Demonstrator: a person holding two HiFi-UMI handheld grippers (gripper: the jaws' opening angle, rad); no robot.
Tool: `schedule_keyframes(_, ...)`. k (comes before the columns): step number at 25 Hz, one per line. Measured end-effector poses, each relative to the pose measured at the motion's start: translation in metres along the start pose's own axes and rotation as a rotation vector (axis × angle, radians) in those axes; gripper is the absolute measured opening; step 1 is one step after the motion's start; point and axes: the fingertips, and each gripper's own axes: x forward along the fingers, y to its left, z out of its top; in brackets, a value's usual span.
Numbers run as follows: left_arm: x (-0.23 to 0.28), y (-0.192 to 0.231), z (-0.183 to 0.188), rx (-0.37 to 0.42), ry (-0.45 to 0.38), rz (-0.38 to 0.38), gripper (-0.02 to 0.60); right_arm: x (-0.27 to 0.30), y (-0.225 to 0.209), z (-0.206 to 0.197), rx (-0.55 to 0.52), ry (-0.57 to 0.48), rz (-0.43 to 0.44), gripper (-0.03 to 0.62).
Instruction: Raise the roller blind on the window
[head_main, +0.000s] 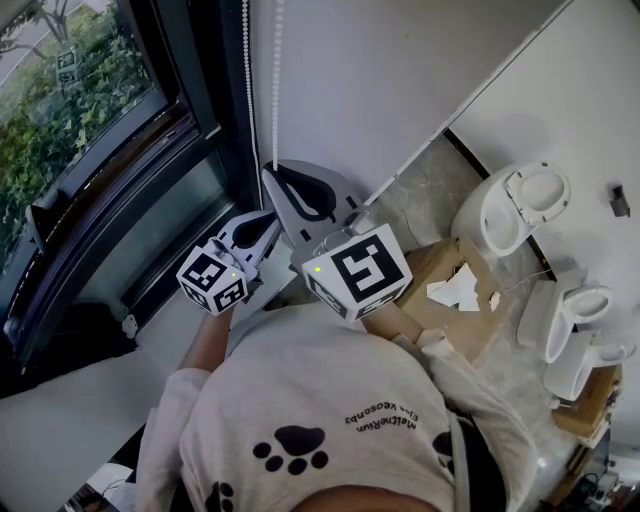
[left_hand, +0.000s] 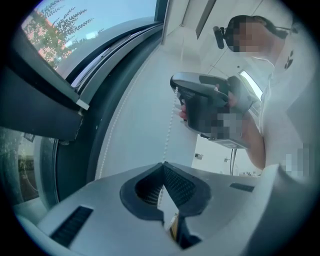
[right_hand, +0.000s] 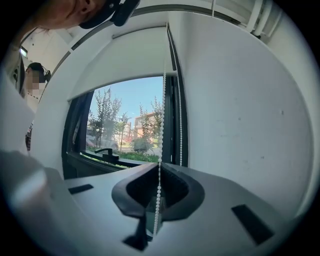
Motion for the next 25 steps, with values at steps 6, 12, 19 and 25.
schedule_keyframes(6, 0.0, 0.003, -0.036, -0.023, 0.029, 0.007, 0.009, 0.0, -0.002, -0.038, 0.022, 0.043, -0.022, 0.014)
schedule_keyframes(12, -0.004, 0.01, -0.072, -0.009, 0.083, 0.035, 0.009, 0.0, 0.002, -0.075, 0.022, 0.1, -0.031, 0.014)
schedule_keyframes(19, -0.012, 0.015, -0.115, -0.03, 0.167, 0.065, 0.009, 0.002, 0.01, -0.12, 0.033, 0.172, -0.02, 0.014)
schedule_keyframes(25, -0.019, 0.019, -0.129, -0.032, 0.191, 0.094, 0.011, 0.003, 0.011, -0.136, 0.034, 0.193, -0.021, 0.012)
